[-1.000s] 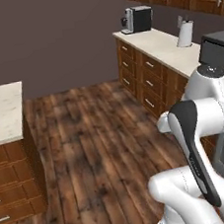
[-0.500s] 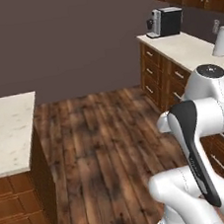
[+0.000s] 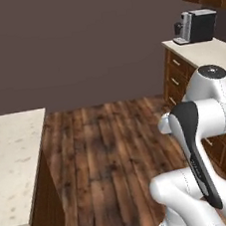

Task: Place two dumplings into each of the tupperware containers and then place the containers in the fridge.

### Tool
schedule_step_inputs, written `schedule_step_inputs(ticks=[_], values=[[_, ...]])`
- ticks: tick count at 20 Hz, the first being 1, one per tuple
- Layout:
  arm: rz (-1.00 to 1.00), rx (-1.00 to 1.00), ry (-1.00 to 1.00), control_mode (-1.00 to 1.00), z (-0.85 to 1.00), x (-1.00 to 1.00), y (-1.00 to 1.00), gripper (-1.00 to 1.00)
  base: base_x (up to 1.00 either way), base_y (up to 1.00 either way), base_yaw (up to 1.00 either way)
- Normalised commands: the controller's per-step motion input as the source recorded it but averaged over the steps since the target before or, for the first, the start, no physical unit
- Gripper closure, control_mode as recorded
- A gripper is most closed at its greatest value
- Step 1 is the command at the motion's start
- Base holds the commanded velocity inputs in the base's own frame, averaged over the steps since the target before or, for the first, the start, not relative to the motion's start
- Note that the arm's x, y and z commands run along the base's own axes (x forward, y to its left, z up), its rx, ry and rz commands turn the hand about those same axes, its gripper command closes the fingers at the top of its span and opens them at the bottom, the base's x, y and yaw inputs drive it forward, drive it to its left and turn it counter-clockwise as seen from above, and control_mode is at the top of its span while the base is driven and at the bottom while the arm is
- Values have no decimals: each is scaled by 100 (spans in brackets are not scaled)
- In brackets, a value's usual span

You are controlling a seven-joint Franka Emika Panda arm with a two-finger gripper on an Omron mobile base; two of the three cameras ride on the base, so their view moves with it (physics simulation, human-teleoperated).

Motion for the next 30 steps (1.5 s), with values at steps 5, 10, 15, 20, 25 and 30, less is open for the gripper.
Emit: schedule_step_inputs(ticks=[5, 10, 15, 20, 25, 30], values=[[0, 0, 0, 100, 0, 0, 0, -100, 100, -40, 21], [0, 0, 0, 100, 0, 0, 0, -100, 100, -65, 15], [0, 0, 0, 100, 0, 0, 0, -100, 100, -76, 12], [0, 0, 0, 100, 0, 0, 0, -100, 100, -45, 27], [0, 0, 0, 100, 0, 0, 0, -100, 100, 0, 52], [0, 0, 0, 100, 0, 0, 0, -100, 100, -18, 48]])
